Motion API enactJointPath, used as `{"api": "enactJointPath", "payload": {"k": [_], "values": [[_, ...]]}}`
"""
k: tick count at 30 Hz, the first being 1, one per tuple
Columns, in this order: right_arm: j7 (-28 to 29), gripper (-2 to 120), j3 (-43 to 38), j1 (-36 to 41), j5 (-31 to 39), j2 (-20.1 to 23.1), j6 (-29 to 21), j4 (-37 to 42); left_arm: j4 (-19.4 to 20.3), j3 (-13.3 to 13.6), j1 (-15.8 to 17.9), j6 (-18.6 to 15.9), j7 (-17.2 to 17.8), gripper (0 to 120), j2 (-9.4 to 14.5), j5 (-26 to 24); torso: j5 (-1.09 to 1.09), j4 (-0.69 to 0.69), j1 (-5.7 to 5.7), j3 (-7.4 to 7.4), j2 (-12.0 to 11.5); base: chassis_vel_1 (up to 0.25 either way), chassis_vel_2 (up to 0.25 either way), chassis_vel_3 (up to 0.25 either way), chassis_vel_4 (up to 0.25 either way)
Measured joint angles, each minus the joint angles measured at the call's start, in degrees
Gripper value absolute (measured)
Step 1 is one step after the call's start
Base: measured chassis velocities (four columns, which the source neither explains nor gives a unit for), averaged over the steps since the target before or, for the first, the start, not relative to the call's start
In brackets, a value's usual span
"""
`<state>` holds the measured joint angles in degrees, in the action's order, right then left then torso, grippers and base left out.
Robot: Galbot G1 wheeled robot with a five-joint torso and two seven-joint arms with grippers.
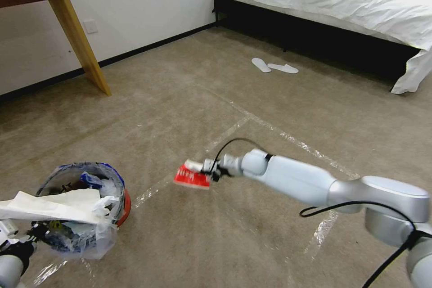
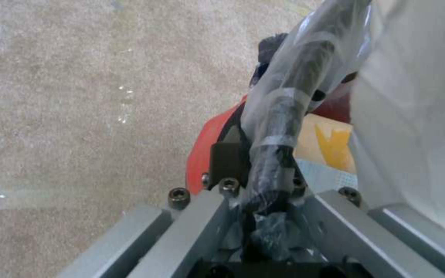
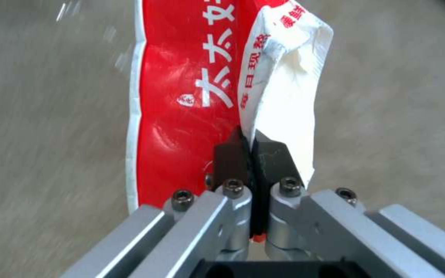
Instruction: Pick up the trash bin and place the garbage on the floor into it.
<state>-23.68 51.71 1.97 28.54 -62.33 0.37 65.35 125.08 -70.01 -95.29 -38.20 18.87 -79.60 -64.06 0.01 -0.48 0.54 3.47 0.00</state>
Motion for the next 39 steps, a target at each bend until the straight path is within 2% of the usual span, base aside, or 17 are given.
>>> {"api": "enactJointPath", "payload": {"k": [2,3,4,5,7,11,13,17,19,26,39], "values": [[0.3,0,-3.4,-1.8,3.2,2.0,-0.4,5.8,0.2,0.0,-0.2,0.0,0.0,0,0.1,-0.2,-0.01,0.0,0.0,0.0,0.0,0.0,0.0,0.0,0.0],[0.3,0,-3.4,-1.8,3.2,2.0,-0.4,5.8,0.2,0.0,-0.2,0.0,0.0,0,0.1,-0.2,-0.01,0.0,0.0,0.0,0.0,0.0,0.0,0.0,0.0],[0.8,0,-6.0,-2.8,6.5,2.6,-1.2,9.8,0.5,0.0,-0.4,-0.1,0.0,0,0.2,-0.4,-0.02,0.01,0.0,0.0,0.0,0.0,0.0,0.0,0.0],[0.8,0,-6.0,-2.8,6.5,2.6,-1.2,9.8,0.5,0.0,-0.4,-0.1,0.0,0,0.2,-0.4,-0.02,0.01,0.0,0.0,0.0,0.0,0.0,0.0,0.0],[1.6,0,-8.4,-5.4,14.0,2.5,-3.3,16.7,1.0,0.0,-0.5,-0.3,0.1,0,0.2,-0.7,-0.02,0.02,0.0,-0.01,0.0,0.0,0.0,0.0,0.0],[1.8,0,-8.5,-7.0,17.1,2.2,-4.1,19.7,1.2,0.0,-0.6,-0.3,0.2,0,0.2,-0.9,-0.02,0.01,0.0,0.0,0.0,0.0,0.0,0.0,0.0],[1.9,0,-5.9,-11.8,21.2,0.1,-4.8,25.1,1.5,-0.2,-0.8,-0.4,0.4,0,0.4,-1.4,-0.02,0.02,0.0,-0.01,0.0,0.0,0.0,0.0,0.0],[1.9,0,-3.3,-14.1,22.1,-1.6,-4.9,25.8,1.5,-0.3,-0.9,-0.5,0.5,0,0.6,-1.6,-0.04,0.02,0.0,0.0,0.0,0.0,0.0,0.0,0.0],[1.7,0,0.9,-16.8,22.4,-4.5,-5.0,26.2,1.4,-0.4,-0.7,-0.5,0.5,0,0.8,-1.9,-0.03,0.02,0.0,-0.01,0.0,0.0,0.0,0.0,0.0],[1.4,0,7.6,-19.7,21.2,-9.6,-5.1,25.1,1.2,-0.3,-0.2,-0.5,0.6,0,1.2,-2.2,-0.03,0.02,0.0,0.0,0.0,0.0,0.0,0.0,0.0],[0.2,0,13.4,-24.5,18.9,-13.1,-8.2,25.4,0.8,-0.2,0.4,-0.6,0.8,0,1.6,-2.5,-0.02,0.01,0.0,0.0,0.0,0.0,0.0,0.0,0.0]]}}
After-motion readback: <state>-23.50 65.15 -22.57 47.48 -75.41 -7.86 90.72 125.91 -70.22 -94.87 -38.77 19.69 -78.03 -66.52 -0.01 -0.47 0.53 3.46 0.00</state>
